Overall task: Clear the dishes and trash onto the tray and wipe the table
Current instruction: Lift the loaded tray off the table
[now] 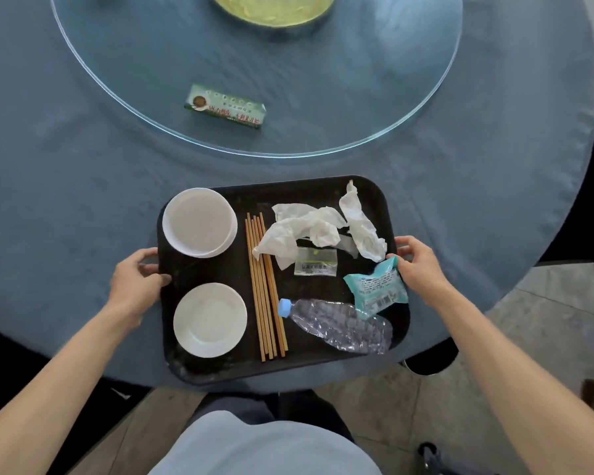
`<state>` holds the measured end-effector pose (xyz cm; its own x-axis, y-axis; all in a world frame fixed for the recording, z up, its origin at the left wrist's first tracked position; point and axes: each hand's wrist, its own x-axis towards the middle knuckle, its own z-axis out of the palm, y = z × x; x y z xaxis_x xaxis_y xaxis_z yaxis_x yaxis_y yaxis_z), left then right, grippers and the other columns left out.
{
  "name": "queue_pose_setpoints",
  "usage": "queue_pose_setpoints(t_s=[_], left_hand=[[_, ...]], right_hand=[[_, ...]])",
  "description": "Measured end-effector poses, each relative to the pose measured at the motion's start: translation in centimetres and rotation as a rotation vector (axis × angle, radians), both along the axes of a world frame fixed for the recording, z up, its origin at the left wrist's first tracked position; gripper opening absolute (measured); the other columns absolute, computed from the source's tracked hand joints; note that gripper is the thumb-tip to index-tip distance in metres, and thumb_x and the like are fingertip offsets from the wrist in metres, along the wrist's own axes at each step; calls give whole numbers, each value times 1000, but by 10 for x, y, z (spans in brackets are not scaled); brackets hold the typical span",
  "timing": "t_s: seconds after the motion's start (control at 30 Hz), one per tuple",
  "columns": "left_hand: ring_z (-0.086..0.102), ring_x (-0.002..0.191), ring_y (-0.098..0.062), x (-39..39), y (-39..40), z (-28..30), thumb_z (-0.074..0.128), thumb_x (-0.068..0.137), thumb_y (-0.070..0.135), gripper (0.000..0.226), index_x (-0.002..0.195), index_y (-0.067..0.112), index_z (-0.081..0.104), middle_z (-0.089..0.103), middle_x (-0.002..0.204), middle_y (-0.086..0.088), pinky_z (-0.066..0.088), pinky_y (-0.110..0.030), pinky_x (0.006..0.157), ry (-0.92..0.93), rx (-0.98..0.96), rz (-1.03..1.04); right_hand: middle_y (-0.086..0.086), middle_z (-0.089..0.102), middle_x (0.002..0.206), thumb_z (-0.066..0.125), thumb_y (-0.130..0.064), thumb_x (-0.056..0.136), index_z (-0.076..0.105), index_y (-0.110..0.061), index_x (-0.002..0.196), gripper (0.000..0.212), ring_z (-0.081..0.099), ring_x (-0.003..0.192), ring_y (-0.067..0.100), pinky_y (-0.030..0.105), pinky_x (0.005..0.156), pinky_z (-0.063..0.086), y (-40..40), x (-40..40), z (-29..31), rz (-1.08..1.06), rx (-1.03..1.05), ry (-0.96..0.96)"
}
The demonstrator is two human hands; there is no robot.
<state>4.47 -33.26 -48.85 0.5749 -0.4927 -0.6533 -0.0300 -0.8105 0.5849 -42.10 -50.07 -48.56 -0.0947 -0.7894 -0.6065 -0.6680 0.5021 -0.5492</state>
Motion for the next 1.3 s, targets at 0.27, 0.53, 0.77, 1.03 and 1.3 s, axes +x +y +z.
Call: queue_pose_setpoints(t_s=[0.27,0.53,0.77,1.03,1.3], left_hand=[[72,89,-35,-4,3,9,68,81,-12,52,111,31,64,72,94,-6,61,-58,80,-11,-47,7],[73,92,-30,-13,-7,28,70,83,-9,56,122,31,66,73,98,-4,60,-47,82,1,-118,-77],[72,95,-35,-44,-28,65,71,83,-7,58,127,31,65,73,105,-12,60,-57,84,-18,-204,-246],[73,93,-32,-107,-49,111,73,81,-9,63,132,28,65,74,104,-11,60,-53,87,27,-316,-498],[68,86,-32,-211,-46,157,65,80,-18,66,135,18,64,74,108,-19,57,-56,91,109,-380,-777]], right_hand=[[0,62,122,65,-20,102,57,-28,128,29,70,103,22,42,75,63,2,5,8,18,-14,63],[-7,63,108,68,-22,100,61,-29,118,21,67,94,13,32,65,57,24,-21,21,-57,-79,59],[-10,65,100,71,-19,97,65,-27,112,19,64,86,4,24,61,51,75,-67,47,-196,-202,64],[-3,70,103,74,-14,93,69,-20,121,28,65,87,9,28,70,55,175,-137,92,-389,-364,85],[-4,68,89,79,-8,86,70,-22,126,44,63,83,18,25,70,44,320,-205,147,-603,-498,245]])
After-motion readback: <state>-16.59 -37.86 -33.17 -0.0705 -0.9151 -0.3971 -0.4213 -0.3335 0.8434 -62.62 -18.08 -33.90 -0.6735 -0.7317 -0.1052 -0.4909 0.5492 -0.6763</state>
